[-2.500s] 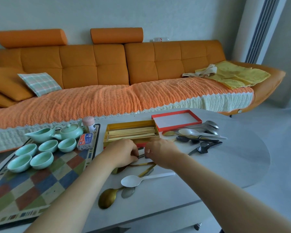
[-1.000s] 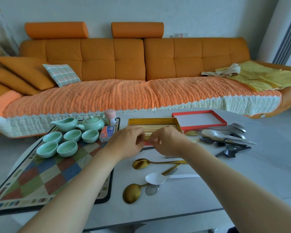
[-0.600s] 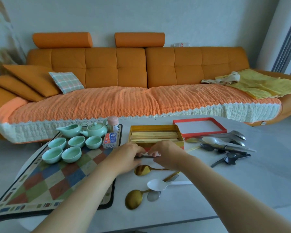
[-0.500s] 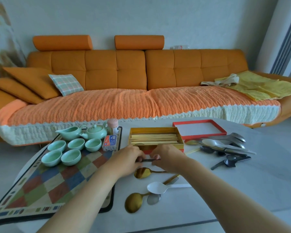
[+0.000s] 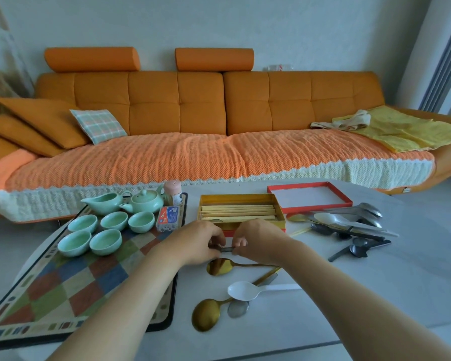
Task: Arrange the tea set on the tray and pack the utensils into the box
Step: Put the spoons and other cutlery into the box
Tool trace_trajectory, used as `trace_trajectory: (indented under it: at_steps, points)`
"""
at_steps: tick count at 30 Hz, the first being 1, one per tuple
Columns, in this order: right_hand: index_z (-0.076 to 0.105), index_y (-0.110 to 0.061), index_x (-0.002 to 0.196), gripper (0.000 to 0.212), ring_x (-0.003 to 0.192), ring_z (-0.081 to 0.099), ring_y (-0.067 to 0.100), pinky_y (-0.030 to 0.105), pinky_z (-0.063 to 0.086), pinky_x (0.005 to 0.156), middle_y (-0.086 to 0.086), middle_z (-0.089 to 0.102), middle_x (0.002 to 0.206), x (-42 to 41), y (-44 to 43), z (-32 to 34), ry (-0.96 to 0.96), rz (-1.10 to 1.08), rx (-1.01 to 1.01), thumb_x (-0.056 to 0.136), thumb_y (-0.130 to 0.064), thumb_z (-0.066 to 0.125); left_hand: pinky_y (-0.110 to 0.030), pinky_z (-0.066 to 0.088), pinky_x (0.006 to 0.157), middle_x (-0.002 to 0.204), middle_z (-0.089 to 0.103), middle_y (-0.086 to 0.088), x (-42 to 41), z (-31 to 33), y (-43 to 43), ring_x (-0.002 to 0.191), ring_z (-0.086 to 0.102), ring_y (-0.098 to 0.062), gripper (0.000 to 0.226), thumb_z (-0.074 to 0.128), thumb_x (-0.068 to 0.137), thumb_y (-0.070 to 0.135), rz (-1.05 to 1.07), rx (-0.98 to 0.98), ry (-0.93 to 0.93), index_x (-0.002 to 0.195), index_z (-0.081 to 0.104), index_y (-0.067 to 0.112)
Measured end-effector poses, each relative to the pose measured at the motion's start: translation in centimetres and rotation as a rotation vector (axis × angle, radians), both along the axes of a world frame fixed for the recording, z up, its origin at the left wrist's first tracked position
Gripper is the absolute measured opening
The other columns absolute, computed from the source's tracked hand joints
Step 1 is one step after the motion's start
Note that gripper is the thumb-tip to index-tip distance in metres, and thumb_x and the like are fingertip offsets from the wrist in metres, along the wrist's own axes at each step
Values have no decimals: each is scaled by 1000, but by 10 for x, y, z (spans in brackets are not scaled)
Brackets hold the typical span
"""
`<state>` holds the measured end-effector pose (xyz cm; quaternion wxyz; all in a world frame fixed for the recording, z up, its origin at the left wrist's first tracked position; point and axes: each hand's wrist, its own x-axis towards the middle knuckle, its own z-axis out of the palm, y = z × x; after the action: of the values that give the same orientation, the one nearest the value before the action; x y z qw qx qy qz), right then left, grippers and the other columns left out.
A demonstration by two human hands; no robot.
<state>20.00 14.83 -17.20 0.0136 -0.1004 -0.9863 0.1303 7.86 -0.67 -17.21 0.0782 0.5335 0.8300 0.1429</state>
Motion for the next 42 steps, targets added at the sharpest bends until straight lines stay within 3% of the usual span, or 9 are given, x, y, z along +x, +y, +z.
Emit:
trace_trajectory:
  at_steps: [7,11,14,18,23,26,31,35,42]
  points:
    - [75,-31,103,17,90,62,12,33,54,74,-13,69,100,-1,11,21,223,4,41,94,-30,62,-29,50,79,93,63,11,-8,15,2,89,60,-10,15,66,88,15,15,287,53,98,74,23]
    - [78,-28,102,19,88,63,15,24,41,66,-10,69,101,-8,29,23,415,-113,61,95,-25,60,-10,38,80,116,60,7,-14,16,10,106,56,-9,29,64,93,19,84,492,133,122,65,22]
    - [77,-27,104,23,93,63,18,26,46,70,-7,69,104,-14,37,17,375,-229,52,96,-21,57,-30,38,103,137,51,2,-11,11,20,127,45,-16,45,60,95,25,76,412,83,139,52,20]
    - [77,-28,105,24,96,64,16,31,55,80,-6,72,109,-22,40,11,259,-325,-39,95,-18,57,-36,32,109,148,45,4,-6,0,31,136,38,-18,48,50,99,36,27,145,139,145,45,23]
    - [75,-22,109,23,77,57,10,27,51,70,-3,73,103,-22,37,12,268,-298,-90,97,-23,55,-41,23,115,153,40,5,-6,-1,37,140,34,-20,53,36,101,50,50,-40,247,146,43,25]
    - [72,-19,85,33,69,56,17,33,47,61,-1,64,75,-14,34,11,118,-196,-146,100,-38,49,-39,23,114,154,40,6,-4,1,34,140,35,-19,54,41,100,51,56,20,177,148,40,27]
    - [68,-24,124,29,113,57,15,31,45,99,-5,67,123,2,37,11,148,-86,-24,98,-28,56,-31,36,101,133,53,7,4,9,28,125,44,-15,42,55,96,41,-7,192,183,134,56,24]
    - [77,-23,102,21,79,51,-4,18,42,78,-12,68,98,19,29,22,325,36,-7,87,-15,65,-25,37,77,106,55,11,25,21,22,101,50,-10,21,62,90,37,-33,263,180,108,64,28]
    - [78,-31,90,9,81,62,0,17,47,69,-20,70,84,47,7,21,-90,25,-117,83,-32,73,-28,52,75,98,57,16,43,23,5,89,56,-4,28,70,77,53,-57,-144,3,98,65,36]
